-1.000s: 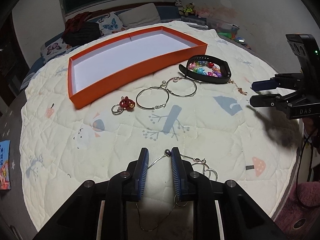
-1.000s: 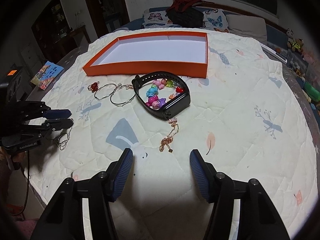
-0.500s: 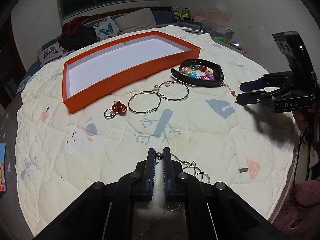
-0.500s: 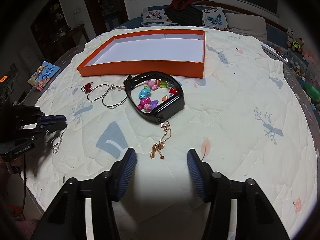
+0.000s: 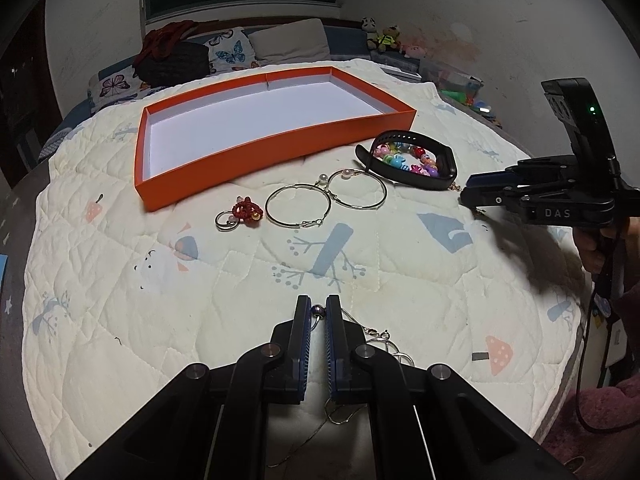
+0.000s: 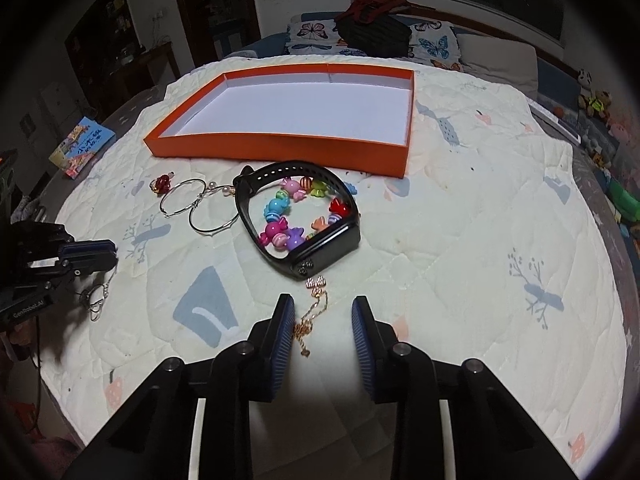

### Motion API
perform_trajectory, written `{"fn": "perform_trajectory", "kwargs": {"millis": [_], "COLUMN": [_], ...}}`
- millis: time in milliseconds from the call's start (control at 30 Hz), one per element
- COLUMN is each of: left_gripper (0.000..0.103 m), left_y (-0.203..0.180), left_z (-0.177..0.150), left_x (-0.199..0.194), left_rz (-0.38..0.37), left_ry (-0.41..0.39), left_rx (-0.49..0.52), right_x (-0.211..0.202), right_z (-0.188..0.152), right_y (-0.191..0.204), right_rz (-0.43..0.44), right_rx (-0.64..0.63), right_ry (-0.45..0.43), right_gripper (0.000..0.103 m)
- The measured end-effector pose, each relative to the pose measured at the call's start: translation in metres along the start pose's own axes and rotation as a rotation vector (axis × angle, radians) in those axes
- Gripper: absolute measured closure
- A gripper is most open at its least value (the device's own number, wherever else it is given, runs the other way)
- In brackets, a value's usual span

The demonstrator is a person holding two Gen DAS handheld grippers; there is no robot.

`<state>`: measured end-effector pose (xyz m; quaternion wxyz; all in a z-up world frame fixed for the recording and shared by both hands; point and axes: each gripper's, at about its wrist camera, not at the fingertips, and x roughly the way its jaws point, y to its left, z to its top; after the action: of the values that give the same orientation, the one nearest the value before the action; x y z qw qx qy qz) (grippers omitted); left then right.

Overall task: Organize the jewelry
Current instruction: 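Grasp the rose-gold chain pendant with the right gripper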

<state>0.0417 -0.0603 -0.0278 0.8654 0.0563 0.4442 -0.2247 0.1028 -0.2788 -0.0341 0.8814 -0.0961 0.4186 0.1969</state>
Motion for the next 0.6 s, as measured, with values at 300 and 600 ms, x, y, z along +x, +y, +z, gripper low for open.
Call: {"fn": "perform_trajectory", "kwargs": {"millis": [300,600], "left_gripper": [0.096,0.096], "left_y": [0.0,0.0], "left_z": [0.0,0.004], "left_x": [0.0,-0.018], "left_rz": [-0.006,0.006], "left_ry": [-0.002,-0.047], "left_rx": [-0.007,-0.022], "right_x": [0.01,-0.01], "right_z": [0.007,0.005], "right_y": [0.011,0.013], "right_rz": [-0.013,0.013], "right_rx": [-0.113,-0.078], "right_ry": [-0.009,-0.042], "right_gripper": [0.084,0.09]}}
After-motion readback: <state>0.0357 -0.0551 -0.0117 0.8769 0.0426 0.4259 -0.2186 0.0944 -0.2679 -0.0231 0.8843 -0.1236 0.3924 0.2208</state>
